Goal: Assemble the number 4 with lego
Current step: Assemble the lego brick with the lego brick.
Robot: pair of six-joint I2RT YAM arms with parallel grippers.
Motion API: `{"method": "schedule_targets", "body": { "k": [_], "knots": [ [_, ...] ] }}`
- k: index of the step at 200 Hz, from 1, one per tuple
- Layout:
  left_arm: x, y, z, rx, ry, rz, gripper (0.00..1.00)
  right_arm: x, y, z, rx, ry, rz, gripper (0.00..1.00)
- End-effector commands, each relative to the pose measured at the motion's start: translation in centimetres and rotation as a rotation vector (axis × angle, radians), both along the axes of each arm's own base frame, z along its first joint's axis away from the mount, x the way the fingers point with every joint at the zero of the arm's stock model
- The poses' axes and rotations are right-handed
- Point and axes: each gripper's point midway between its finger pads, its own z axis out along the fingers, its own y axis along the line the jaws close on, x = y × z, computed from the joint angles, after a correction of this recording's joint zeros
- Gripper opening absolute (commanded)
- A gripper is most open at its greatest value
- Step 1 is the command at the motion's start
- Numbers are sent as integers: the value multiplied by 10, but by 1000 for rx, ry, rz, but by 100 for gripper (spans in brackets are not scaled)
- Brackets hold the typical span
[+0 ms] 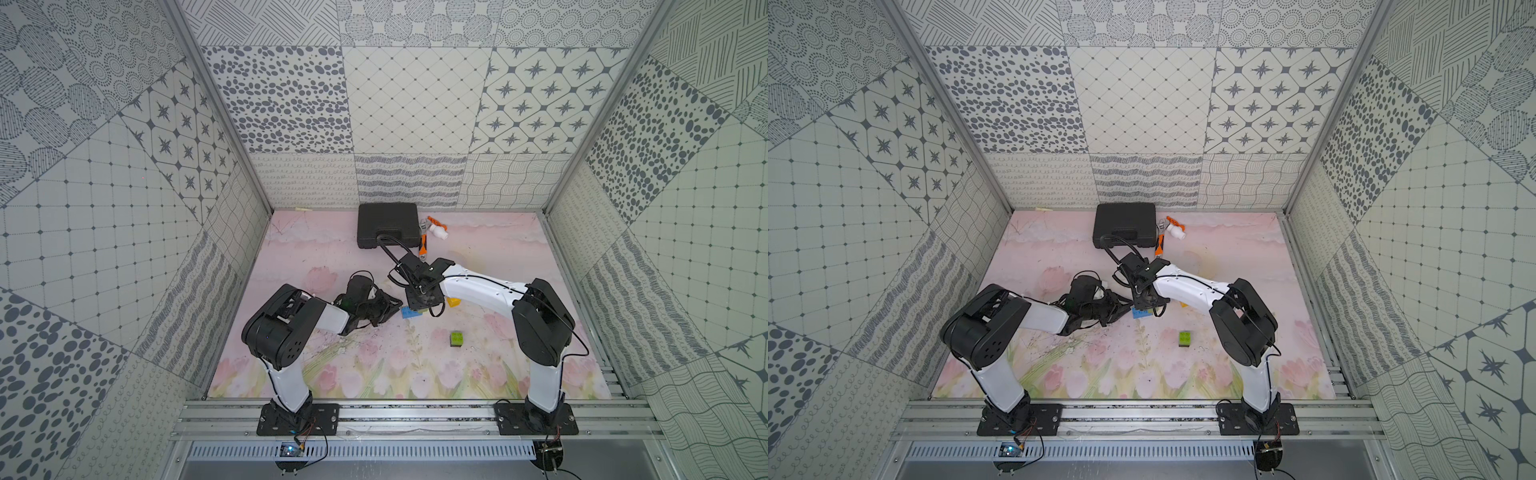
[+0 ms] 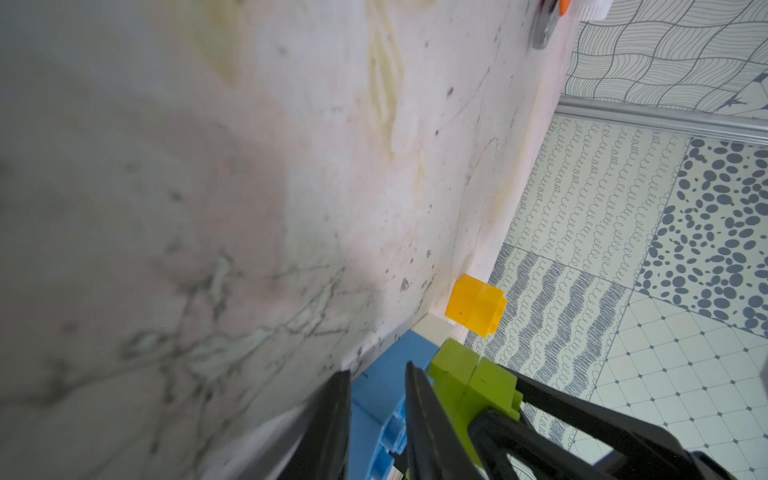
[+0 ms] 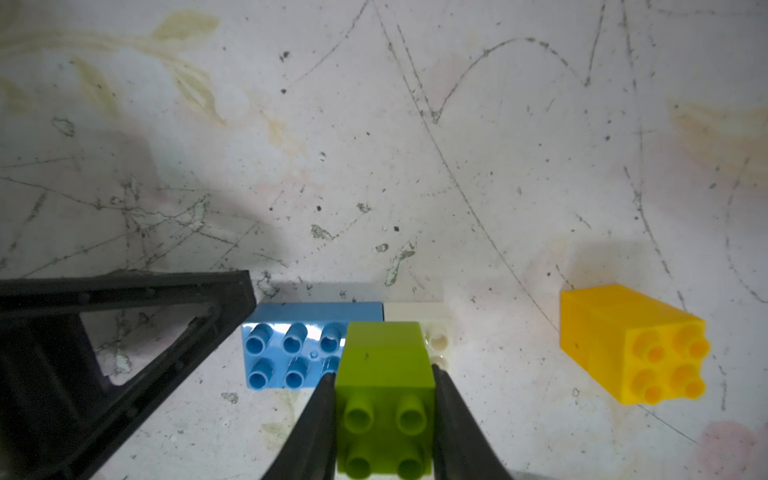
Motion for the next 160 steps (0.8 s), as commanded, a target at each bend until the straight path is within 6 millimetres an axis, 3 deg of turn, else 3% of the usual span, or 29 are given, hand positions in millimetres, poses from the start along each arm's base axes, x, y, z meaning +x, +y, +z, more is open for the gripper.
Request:
{"method": "schedule_targets", "body": {
  "k": [1, 32, 66, 95, 125, 160],
  "knots": [
    [-60, 53, -66, 301, 312, 45, 24, -33, -41, -40, -149, 144, -95, 0],
    [-62, 54, -66, 310, 321, 39, 18, -41, -35, -51, -95, 178, -197, 0],
    [-57, 51, -65, 324, 309, 16, 15, -44, -39, -52, -110, 168, -222, 0],
    [-52, 47, -67, 319, 304, 5, 10, -50, -46, -67, -151, 217, -227, 0],
    [-51, 47, -68, 317, 298, 8, 10, -45, -42, -59, -135, 190, -212, 0],
    [-51, 46, -70, 315, 297, 2, 10, -31, -35, -32, -86, 111, -202, 24]
  ]
}}
